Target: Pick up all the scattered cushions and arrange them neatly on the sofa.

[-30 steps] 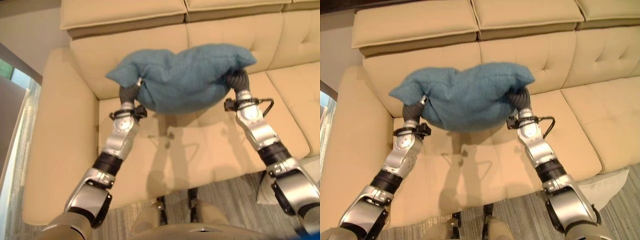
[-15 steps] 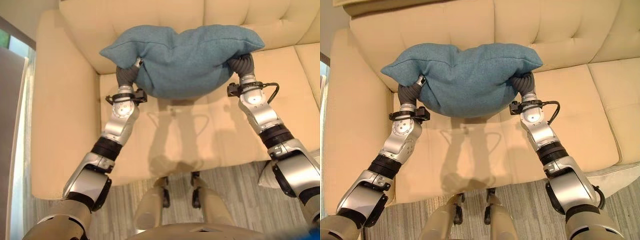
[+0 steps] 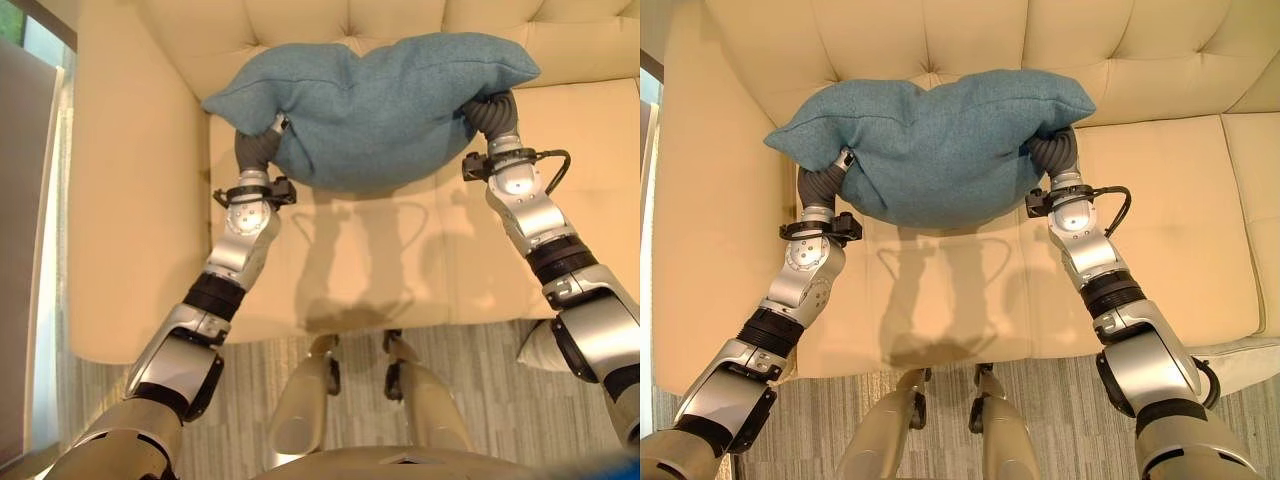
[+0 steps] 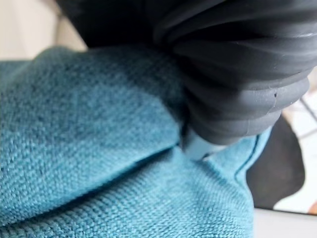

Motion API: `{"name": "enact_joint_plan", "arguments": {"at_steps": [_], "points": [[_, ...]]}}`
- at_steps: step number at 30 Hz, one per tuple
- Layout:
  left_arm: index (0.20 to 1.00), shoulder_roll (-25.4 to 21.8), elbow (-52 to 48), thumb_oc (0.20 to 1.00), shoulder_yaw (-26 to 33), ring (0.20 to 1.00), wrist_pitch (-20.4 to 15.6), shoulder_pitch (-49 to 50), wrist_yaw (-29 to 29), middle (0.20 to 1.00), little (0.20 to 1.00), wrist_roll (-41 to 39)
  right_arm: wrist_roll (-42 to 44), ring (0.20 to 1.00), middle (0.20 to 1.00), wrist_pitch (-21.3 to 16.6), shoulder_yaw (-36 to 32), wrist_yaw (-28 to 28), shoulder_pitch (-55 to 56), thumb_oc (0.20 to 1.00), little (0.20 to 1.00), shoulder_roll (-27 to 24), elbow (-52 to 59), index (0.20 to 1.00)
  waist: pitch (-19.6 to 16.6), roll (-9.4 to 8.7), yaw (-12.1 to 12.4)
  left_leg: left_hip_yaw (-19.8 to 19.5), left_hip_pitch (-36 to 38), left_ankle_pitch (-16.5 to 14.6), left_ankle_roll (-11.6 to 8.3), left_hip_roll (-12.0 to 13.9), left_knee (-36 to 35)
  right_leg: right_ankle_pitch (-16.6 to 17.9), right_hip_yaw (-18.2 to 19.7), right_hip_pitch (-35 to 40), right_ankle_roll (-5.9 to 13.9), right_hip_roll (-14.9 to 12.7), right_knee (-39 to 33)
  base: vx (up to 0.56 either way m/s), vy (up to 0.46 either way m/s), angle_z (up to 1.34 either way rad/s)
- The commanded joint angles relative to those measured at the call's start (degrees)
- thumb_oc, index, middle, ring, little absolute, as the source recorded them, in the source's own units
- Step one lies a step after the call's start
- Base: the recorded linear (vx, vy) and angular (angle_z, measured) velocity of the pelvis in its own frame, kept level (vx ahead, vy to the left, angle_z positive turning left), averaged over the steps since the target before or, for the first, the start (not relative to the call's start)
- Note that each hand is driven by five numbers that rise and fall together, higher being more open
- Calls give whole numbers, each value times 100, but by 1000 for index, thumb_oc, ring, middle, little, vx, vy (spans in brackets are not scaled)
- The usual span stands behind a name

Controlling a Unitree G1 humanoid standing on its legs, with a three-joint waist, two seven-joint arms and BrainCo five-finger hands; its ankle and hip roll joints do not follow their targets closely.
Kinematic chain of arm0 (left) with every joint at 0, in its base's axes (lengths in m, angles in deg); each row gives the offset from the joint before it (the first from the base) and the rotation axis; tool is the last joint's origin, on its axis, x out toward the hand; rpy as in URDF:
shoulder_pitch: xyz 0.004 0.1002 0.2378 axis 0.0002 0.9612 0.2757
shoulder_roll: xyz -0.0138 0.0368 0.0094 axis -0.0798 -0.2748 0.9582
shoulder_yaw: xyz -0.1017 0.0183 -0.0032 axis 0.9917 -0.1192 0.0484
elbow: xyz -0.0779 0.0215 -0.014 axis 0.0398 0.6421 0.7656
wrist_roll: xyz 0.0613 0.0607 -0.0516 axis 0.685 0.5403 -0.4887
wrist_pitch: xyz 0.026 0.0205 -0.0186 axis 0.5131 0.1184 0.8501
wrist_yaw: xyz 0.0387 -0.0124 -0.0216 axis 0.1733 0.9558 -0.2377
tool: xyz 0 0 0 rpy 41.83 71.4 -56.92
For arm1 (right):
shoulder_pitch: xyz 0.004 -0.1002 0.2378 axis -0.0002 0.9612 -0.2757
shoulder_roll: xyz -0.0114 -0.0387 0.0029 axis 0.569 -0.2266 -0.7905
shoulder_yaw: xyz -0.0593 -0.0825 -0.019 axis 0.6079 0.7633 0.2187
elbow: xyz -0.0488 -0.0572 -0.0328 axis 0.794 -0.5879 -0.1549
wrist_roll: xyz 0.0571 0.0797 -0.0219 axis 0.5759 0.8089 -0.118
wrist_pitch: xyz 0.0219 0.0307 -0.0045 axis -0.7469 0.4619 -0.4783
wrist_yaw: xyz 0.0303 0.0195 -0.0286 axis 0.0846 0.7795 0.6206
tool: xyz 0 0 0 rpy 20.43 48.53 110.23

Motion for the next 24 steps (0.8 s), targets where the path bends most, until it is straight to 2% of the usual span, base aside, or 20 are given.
{"name": "enact_joint_plan", "arguments": {"at_steps": [1,2,4,5,8,9,12,14,15,19,24], "points": [[551,61,-168,551,-309,551,-510,-1074,221,551,551,373,-469,297,297,-252,372,-152,-985,297,297,-213,-82,297,-138,-299,91,15,-281,-257,-462,82,297,-120,217,-23,815,-781,217,0,0,0],[1000,72,-13,1000,-380,1000,-489,-1301,168,1000,1000,391,-557,492,492,-205,440,-230,-1171,492,492,-261,-176,492,-130,-314,79,14,-340,-256,-463,84,302,-97,232,-101,819,-769,221,0,0,0],[1000,57,137,1000,-453,1000,-470,-1545,114,1000,1000,411,-698,583,583,-139,547,-336,-1397,583,583,-341,-283,583,-130,-337,65,14,-388,-251,-464,89,297,-71,239,-157,829,-762,209,0,0,0],[1000,19,403,1000,-559,1000,-433,-2038,-19,1000,1000,464,-831,1000,1000,-41,710,-489,-1765,1000,1000,-404,-490,1000,-117,-365,36,17,-504,-237,-468,91,302,-23,255,-261,840,-746,177,0,0,0],[1000,-52,612,1000,-677,1000,-415,-2561,-111,1000,1000,497,-922,1000,1000,72,833,-633,-2140,1000,1000,-437,-702,1000,-101,-395,3,10,-623,-226,-466,98,303,35,298,-367,858,-722,110,-18,-1,-2],[1000,-145,1012,1000,-873,1000,-392,-3239,-208,1000,1000,514,-966,1000,1000,186,1066,-728,-2582,1000,1000,-436,-1012,1000,-143,-453,-43,-5,-744,-206,-464,99,277,116,350,-484,882,-687,9,-3,10,-10],[1000,-375,1952,1000,-1284,1000,-244,-4385,-278,1000,1000,464,-998,1000,1000,381,1635,-748,-3394,1000,1000,-451,-1814,1000,-278,-487,-109,-39,-891,-165,-441,70,179,245,420,-654,924,-660,-135,11,27,-9],[1000,-418,2117,1000,-1352,1000,-214,-4558,-285,1000,1000,472,-988,1000,1000,401,1740,-740,-3504,1000,1000,-469,-1963,1000,-290,-487,-110,-44,-899,-151,-439,65,159,265,420,-666,930,-664,-153,4,6,-2],[1000,-559,2402,1000,-1531,1000,-90,-4863,-293,1000,1000,666,-876,1000,1000,404,1823,-723,-3678,1000,1000,-506,-2205,1000,-331,-472,-105,-64,-889,-134,-438,50,105,291,431,-675,945,-669,-184,0,0,0],[1000,-737,2556,1000,-1626,1000,-101,-5050,-228,1000,1000,548,-783,1000,1000,467,2071,-637,-3940,1000,1000,-670,-2468,1000,-349,-459,-86,-83,-852,-110,-437,22,36,311,432,-657,963,-678,-227,0,0,0],[1000,-969,2487,1000,-1539,1000,-160,-4860,-132,1000,1000,320,-559,1000,1000,481,2162,-570,-3975,1000,1000,-1113,-2589,1000,-383,-449,-59,-99,-798,-79,-465,-21,-37,328,368,-631,981,-712,-243,7,-2,2]]}}
